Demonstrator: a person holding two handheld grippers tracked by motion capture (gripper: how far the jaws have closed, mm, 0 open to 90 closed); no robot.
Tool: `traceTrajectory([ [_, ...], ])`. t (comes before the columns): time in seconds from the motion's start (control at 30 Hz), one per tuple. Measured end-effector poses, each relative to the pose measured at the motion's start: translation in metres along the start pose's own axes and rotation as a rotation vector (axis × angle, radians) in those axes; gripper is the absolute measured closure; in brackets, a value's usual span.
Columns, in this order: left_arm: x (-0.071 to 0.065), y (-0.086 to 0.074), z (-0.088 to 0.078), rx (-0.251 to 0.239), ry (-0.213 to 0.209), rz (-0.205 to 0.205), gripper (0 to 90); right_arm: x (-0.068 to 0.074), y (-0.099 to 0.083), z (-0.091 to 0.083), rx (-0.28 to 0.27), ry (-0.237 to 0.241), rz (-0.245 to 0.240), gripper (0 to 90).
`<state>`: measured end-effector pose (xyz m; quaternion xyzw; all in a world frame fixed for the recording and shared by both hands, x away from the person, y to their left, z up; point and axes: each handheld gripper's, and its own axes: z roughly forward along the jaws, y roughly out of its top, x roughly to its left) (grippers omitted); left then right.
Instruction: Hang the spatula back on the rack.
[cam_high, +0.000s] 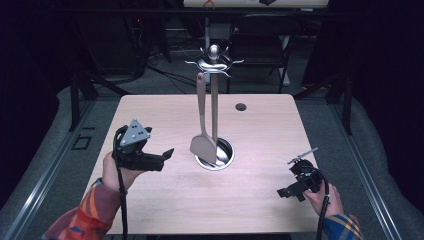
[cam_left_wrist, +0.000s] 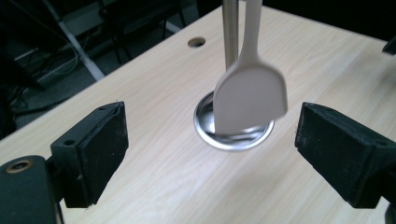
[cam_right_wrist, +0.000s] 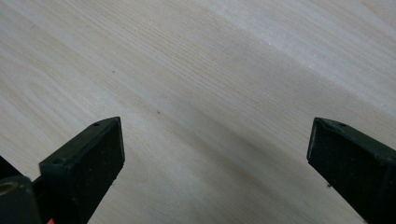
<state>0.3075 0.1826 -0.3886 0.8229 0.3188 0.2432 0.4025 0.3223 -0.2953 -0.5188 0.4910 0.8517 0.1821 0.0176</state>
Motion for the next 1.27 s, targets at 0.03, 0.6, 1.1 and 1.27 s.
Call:
traceTrajectory([
  [0.03,0.000,0.000,0.000,0.000,0.000,0.000,8.9,0.000,0.000,0.000,0.000,0.000,0.000,3.6],
  [0.6,0.018,-0.065,0.000,0.143,0.028,-0.137,1.0,0.001,0.000,0.001,0.021,-0.005,-0.006,3.6],
  [1.1,0.020,-0.117,0.026,0.225,0.010,-0.233,0.0,0.001,0.000,0.003,0.032,-0.003,-0.008,3.8],
  [1.27,0.023,-0.124,0.032,0.246,-0.004,-0.240,0.0,0.000,0.000,0.003,0.035,0.001,-0.015,3.8],
])
